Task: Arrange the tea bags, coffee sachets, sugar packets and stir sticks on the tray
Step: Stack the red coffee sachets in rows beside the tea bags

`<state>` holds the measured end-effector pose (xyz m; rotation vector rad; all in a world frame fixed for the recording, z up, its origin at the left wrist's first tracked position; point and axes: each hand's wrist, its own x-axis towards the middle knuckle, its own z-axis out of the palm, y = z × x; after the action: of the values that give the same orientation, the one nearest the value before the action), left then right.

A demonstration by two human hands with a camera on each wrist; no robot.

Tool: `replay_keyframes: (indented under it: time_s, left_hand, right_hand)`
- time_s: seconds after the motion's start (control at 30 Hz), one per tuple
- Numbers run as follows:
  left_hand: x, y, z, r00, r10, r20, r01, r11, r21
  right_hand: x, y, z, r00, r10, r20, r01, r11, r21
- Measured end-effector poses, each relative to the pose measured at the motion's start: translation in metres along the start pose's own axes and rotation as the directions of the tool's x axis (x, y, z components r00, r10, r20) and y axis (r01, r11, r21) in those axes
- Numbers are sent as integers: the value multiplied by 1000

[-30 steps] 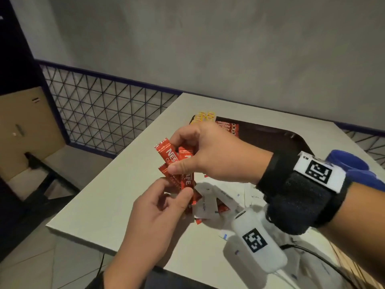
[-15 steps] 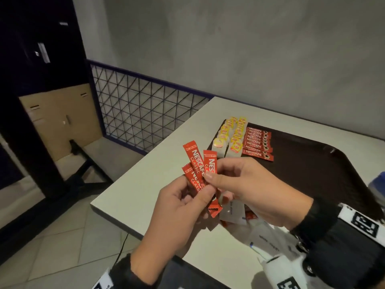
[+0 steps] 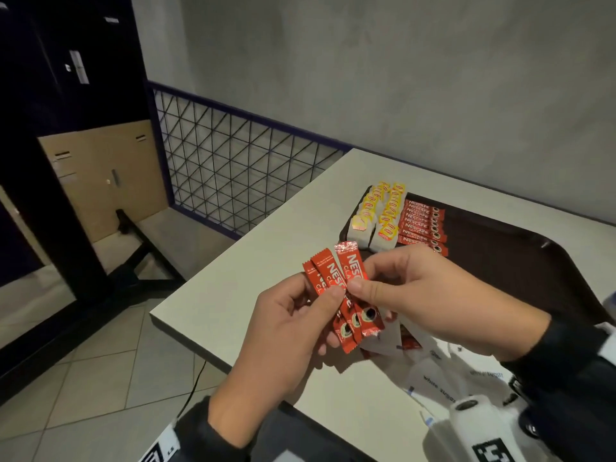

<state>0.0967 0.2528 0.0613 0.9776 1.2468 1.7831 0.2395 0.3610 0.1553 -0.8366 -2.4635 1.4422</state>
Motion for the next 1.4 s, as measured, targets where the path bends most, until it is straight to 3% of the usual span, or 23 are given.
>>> replay_keyframes:
  time_s: [0.27, 0.4, 0.5, 0.57, 0.63, 0.7, 0.77, 0.83, 1.1, 1.17, 1.23, 1.33, 1.4]
  left_hand:
    - [-4, 2, 2, 999, 11, -51, -8, 999, 53]
    - [-6, 4, 2, 995, 18, -97, -13, 999, 48]
    - [-5, 3, 2, 996, 16, -91, -10, 998, 64]
    - [-3, 2, 2, 997, 2, -82, 5, 997, 83]
    - [-3, 1, 1, 997, -3, -78, 12, 994, 111]
    - [-4, 4, 3, 996, -20, -87, 32, 990, 137]
    - [-5, 5, 5, 993, -45, -111, 60, 989, 136]
    - [-5, 8, 7, 992, -62, -114, 77, 987, 137]
    - [2, 13, 13, 976, -107, -191, 142, 974, 179]
    - [19, -15, -1, 970, -159, -183, 187, 971, 147]
    - [34, -42, -8, 942, -273, -193, 307, 935, 175]
    - [48, -80, -30, 924, -288, -250, 339, 922, 189]
    - [48, -97, -48, 914, -371, -165, 399, 896, 195]
  right_hand:
    - [5, 4, 5, 999, 34, -40, -30, 995, 93]
    - [3, -1, -15, 997, 75, -1, -74, 992, 104]
    - [9, 1, -46, 981, 132, -144, -126, 991, 49]
    - [18, 12, -74, 938, 154, -311, -197, 974, -110]
    - [27, 25, -102, 907, 155, -390, -319, 859, -400]
    - [34, 40, -121, 913, 220, -344, -398, 672, -625]
    - [39, 53, -128, 912, 304, -274, -403, 549, -732]
    - [45, 63, -128, 918, 330, -222, -371, 513, -774]
    - [80, 79, -125, 933, 296, -204, -336, 516, -788]
    - [83, 81, -126, 939, 271, -210, -327, 527, -785]
    - [82, 85, -130, 942, 243, -233, -333, 568, -753]
    - [79, 89, -135, 939, 220, -263, -343, 613, -712]
    - [78, 91, -137, 938, 226, -262, -346, 633, -693]
